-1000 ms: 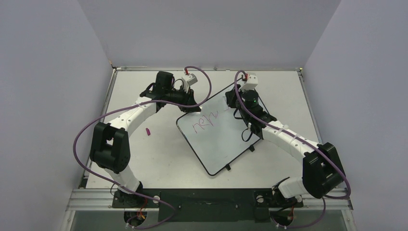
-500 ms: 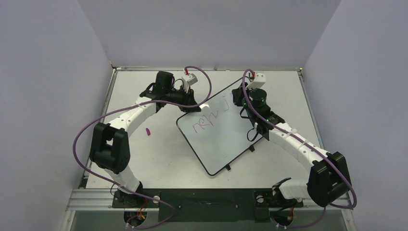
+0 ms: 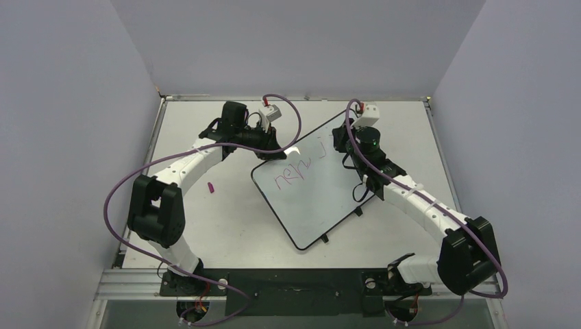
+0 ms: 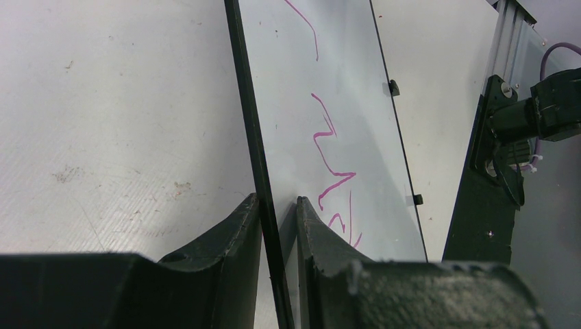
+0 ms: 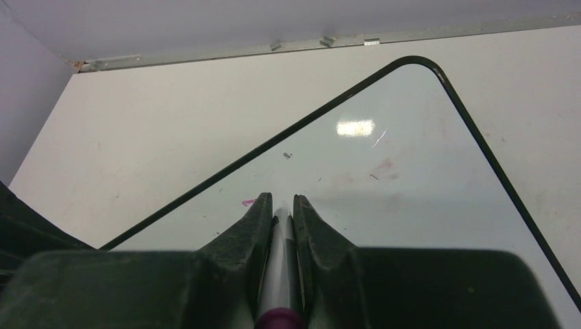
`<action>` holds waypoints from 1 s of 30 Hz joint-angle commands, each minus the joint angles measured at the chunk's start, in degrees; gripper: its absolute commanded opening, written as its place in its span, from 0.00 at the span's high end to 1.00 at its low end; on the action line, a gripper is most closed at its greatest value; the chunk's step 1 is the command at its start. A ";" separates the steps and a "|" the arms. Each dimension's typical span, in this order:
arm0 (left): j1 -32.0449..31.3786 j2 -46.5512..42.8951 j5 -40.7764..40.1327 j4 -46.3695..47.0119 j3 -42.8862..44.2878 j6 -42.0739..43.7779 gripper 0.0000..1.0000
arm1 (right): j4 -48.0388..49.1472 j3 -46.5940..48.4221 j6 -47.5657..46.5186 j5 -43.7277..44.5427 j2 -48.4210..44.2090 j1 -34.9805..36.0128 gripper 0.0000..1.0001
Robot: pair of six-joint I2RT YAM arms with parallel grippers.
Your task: Write a sentence on the whiteboard
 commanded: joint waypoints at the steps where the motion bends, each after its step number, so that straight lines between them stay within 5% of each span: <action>1: -0.84 -2.10 1.47 -0.99 -0.84 3.20 1.00 | 0.78 0.71 -0.21 0.90 1.38 -0.35 1.00; 30: -0.84 -2.36 1.10 -0.83 -1.10 3.25 1.00 | 0.92 -1.79 -0.69 -2.96 2.73 -0.25 1.00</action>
